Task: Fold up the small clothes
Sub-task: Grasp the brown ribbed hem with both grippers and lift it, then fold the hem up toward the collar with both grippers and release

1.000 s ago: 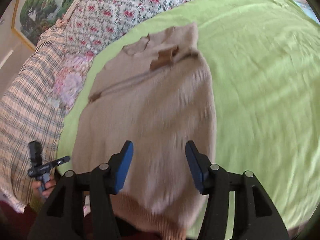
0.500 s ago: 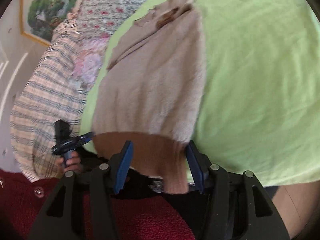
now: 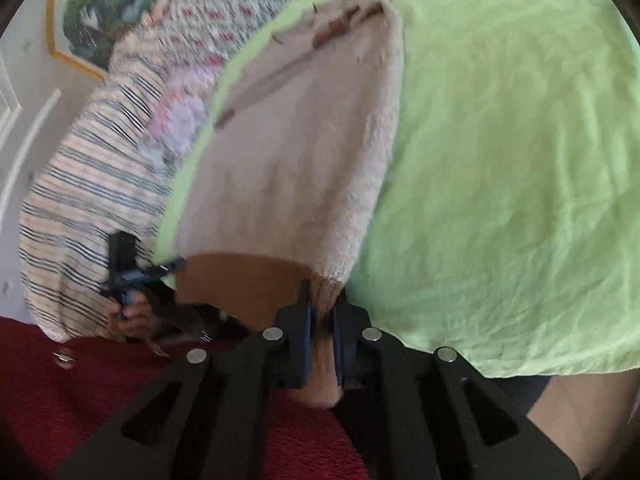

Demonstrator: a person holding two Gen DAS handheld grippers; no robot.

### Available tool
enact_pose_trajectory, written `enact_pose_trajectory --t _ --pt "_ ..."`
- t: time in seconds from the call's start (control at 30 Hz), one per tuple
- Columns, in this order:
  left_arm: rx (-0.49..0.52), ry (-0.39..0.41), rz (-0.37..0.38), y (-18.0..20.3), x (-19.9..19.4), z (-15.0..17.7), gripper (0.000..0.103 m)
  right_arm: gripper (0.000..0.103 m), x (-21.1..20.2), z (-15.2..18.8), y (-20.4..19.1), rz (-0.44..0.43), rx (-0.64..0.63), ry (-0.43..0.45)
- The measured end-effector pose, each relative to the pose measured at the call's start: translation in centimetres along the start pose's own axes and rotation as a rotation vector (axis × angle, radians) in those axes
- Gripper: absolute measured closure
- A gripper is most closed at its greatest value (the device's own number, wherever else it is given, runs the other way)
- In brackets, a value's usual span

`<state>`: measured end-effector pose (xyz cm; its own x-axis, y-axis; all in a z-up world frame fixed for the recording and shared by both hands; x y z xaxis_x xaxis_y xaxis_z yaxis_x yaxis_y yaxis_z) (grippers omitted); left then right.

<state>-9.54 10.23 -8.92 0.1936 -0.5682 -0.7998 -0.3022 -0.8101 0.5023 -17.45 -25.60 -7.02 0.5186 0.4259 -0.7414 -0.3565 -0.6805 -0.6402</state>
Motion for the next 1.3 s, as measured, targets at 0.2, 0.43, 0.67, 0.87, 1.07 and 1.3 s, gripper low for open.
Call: enact_pose_trajectory --t 0.2,0.43,0.67,0.87,1.07,1.3 --pt "0.04 0.004 0.028 0.5 0.8 0.3 0.09 0.088 1.1 0.7 -0.4 -0.049 -0.021 0.005" --pt "0.081 0.14 0.048 2.4 -2.6 0.0 0.098 0.095 -1.6 -0.2 -1.9 -0.152 -0.04 0.088" --pt "0.097 0.453 0.056 4.4 -10.2 -7.0 0.098 0.095 -6.5 -7.3 -6.3 -0.297 -0.104 0.305" --pt "0.098 0.573 0.03 3.3 -10.7 -16.4 0.098 0.095 -6.3 -16.1 -8.6 -0.274 -0.162 0.439" --pt "0.06 0.569 -0.038 1.3 -7.0 -26.0 0.098 0.095 -3.1 -24.8 -8.3 -0.145 -0.135 0.489" --pt "0.023 0.506 -0.096 -2.2 -1.0 -34.2 0.098 0.095 2.0 -32.7 -4.8 -0.034 -0.063 0.455"
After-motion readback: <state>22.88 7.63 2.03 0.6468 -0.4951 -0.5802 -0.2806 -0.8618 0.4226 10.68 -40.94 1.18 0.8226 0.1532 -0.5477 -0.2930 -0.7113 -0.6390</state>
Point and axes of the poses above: each gripper's, at about its wrist camera, not at the fingertips, and x roughly the way its jaws point, y to its right, z to its underside, the point moved 4 cm from there along x, roughly the way its jaws point, and after that the axes turned 8 degrees about x, right-handed, at the moved point
